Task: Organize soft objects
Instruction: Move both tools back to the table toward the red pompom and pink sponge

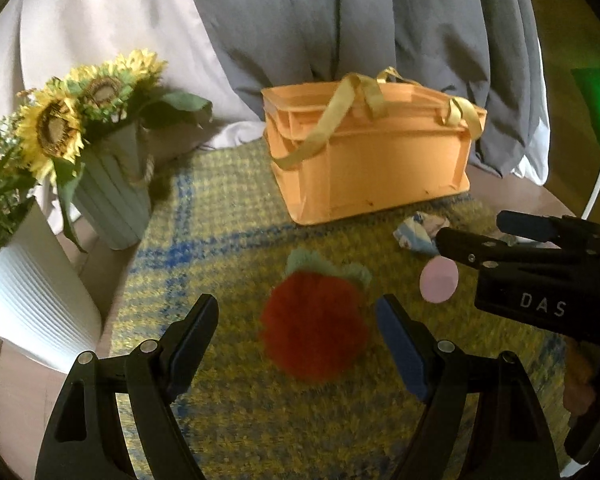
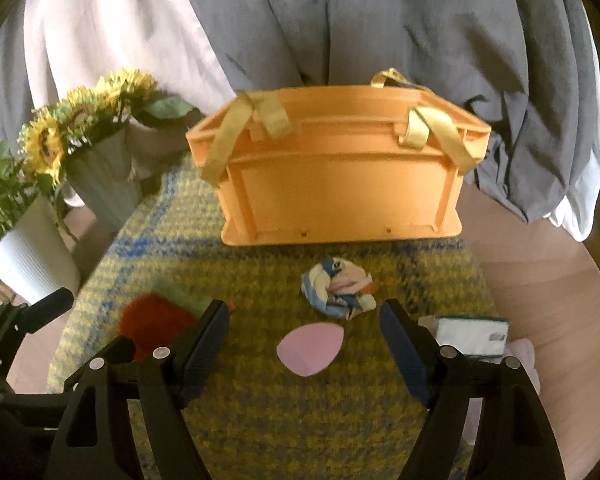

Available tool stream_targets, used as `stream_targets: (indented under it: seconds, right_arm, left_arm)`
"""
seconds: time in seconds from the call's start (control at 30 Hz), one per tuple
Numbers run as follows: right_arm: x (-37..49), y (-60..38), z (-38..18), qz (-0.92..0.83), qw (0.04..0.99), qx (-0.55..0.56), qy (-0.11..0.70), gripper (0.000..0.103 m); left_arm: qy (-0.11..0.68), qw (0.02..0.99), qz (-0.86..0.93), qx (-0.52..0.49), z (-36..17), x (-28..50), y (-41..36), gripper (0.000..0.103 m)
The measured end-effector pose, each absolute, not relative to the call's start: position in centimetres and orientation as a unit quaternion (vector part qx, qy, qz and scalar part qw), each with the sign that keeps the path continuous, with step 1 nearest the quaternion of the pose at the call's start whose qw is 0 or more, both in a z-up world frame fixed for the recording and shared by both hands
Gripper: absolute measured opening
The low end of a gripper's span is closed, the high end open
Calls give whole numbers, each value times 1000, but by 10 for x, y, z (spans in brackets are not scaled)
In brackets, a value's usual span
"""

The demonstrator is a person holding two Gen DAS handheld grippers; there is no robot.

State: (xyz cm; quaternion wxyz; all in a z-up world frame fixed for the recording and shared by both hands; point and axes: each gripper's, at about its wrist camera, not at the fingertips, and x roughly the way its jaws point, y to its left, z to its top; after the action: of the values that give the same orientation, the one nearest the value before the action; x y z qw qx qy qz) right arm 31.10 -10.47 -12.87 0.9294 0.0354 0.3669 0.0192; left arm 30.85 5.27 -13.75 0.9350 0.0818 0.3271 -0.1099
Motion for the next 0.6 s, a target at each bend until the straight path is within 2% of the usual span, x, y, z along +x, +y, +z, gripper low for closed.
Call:
stream_targets:
  seconds: [0.6]
  right_arm:
    - [332, -105, -180, 11, 911, 45, 411, 78]
  left_arm:
    - [379, 910, -144, 81, -185, 340, 44, 80]
